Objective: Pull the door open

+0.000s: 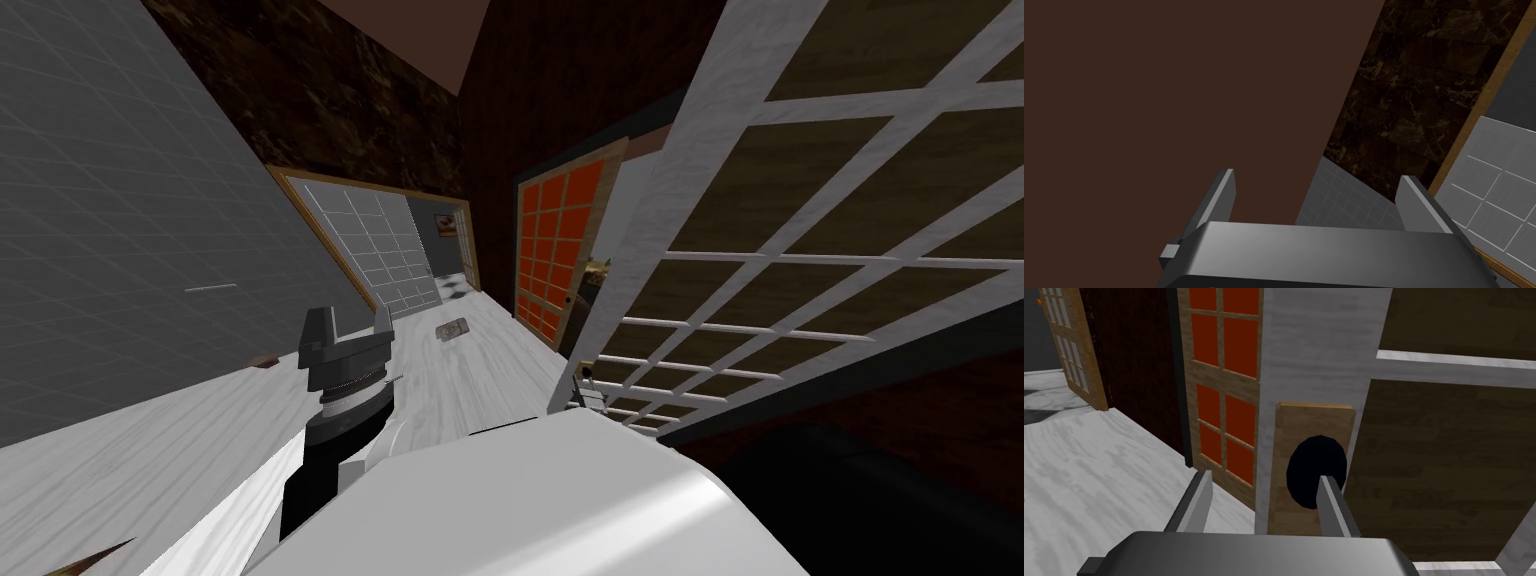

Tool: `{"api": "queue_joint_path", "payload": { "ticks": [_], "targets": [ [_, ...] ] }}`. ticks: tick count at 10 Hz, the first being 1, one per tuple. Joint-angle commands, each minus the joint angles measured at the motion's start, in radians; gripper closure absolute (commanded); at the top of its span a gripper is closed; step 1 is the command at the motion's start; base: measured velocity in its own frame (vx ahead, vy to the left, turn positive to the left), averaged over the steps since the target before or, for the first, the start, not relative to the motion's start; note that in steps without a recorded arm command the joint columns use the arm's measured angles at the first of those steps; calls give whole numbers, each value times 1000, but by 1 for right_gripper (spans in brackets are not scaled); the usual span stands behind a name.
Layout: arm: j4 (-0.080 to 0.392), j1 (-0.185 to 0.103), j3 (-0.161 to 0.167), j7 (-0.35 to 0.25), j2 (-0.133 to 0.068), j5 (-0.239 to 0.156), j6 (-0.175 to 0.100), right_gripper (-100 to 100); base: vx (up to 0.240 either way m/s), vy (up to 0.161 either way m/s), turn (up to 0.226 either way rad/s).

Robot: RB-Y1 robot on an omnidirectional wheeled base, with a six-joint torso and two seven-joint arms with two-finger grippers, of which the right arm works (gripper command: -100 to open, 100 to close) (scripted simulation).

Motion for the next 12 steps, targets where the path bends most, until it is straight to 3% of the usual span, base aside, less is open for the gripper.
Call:
{"api": "queue_joint_path", "payload": {
  "ticks": [1,2,4,6,7,8,11,12],
  "targets": [
    [-25,34,10,3,3,10,-3,-100,-107,-47,-20],
    [-35,49,17,3,4,15,-7,-100,-100,-43,-5],
    [-69,106,41,4,9,35,-21,-100,-153,-43,-11],
    [-85,131,52,4,11,44,-27,-100,-131,-26,-29],
    [-68,116,48,5,12,41,-29,-100,-52,-7,-8],
    [-43,98,33,-12,-7,29,-31,-100,104,22,117],
    [-6,67,10,-38,-36,10,-31,-100,176,26,88],
    [23,43,-8,-58,-58,-5,-31,-100,195,32,94]
  ]
}}
